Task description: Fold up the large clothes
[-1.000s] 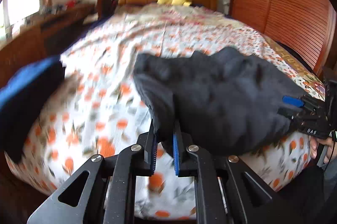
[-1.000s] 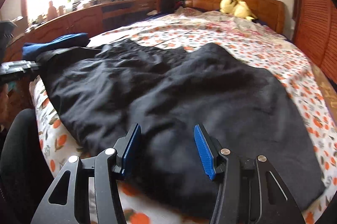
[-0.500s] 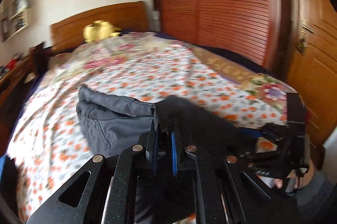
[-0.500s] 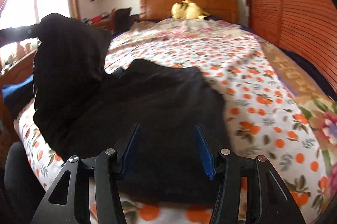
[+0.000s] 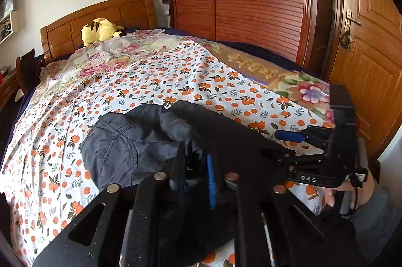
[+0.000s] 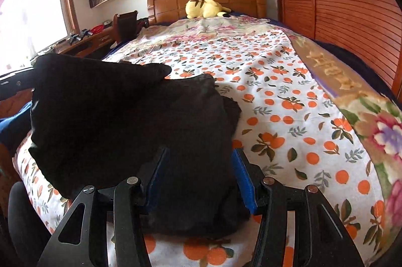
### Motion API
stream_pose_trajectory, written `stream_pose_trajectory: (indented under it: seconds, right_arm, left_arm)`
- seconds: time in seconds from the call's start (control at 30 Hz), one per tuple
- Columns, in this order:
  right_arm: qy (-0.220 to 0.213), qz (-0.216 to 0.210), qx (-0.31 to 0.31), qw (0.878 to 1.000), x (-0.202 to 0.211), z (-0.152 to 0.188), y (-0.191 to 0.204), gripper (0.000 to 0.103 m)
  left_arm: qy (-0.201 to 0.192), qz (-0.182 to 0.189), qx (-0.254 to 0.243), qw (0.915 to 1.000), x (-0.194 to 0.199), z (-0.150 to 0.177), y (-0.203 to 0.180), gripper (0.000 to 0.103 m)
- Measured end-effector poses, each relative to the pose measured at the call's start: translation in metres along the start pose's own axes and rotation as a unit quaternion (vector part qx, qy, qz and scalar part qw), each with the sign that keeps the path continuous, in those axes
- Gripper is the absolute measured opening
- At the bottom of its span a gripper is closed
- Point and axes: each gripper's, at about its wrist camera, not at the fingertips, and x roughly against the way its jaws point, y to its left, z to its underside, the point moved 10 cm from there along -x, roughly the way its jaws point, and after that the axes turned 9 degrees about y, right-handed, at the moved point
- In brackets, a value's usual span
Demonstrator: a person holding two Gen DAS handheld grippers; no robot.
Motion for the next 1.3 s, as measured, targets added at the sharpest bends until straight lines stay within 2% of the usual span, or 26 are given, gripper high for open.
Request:
stream_pose_trajectory:
  seconds: [0.07,0.1,0.3,0.37,0.4,0.43,0.83,1.0,1.17,1.3]
  right_arm:
    - [0.002,0.001,0.005,1.0,-0.001,-0.001,0.002,0.055]
    - [0.002,0.001,0.006,1.0,-0.003,-0.002,0.003,0.055]
    - [-0.004,-0.003,0.011,1.0,-0.013,-0.015,0.007,0.055]
    - [-0.005,-0.004,0.016,1.0,-0.015,-0.017,0.009,0.055]
    - [-0.004,-0.004,0.016,1.0,-0.018,-0.017,0.008,0.055]
    - [-0.002,-0.003,0.015,1.0,-0.021,-0.017,0.007,0.055]
    - [0.023,0.018,0.016,0.999,-0.04,-0.013,0.005,0.055]
    - [0.022,0.02,0.02,0.999,-0.04,-0.014,0.007,0.055]
    - [0.03,0.042,0.027,0.998,-0.037,-0.02,-0.003,0.055]
    - [0.033,0.059,0.048,0.997,-0.017,-0.034,-0.008,0.055]
  left_arm:
    - [-0.01,-0.001,0.004,0.9999,0.008,0.0,0.004,0.031]
    - [-0.017,0.002,0.005,0.9999,0.013,0.0,0.006,0.041]
    - [-0.035,-0.01,0.013,0.9992,0.037,0.012,0.026,0.045]
    - [-0.04,-0.013,0.028,0.9987,0.043,0.02,0.037,0.061]
    - [-0.046,-0.016,0.038,0.9981,0.047,0.025,0.043,0.077]
    - [-0.052,-0.018,0.046,0.9974,0.05,0.03,0.049,0.082]
    - [-0.03,-0.049,0.107,0.9926,0.046,0.108,0.097,0.082]
    - [-0.023,-0.057,0.127,0.99,0.043,0.131,0.111,0.082]
    - [-0.039,-0.06,0.144,0.987,0.053,0.146,0.121,0.082]
    - [-0.049,-0.061,0.147,0.986,0.062,0.155,0.124,0.082]
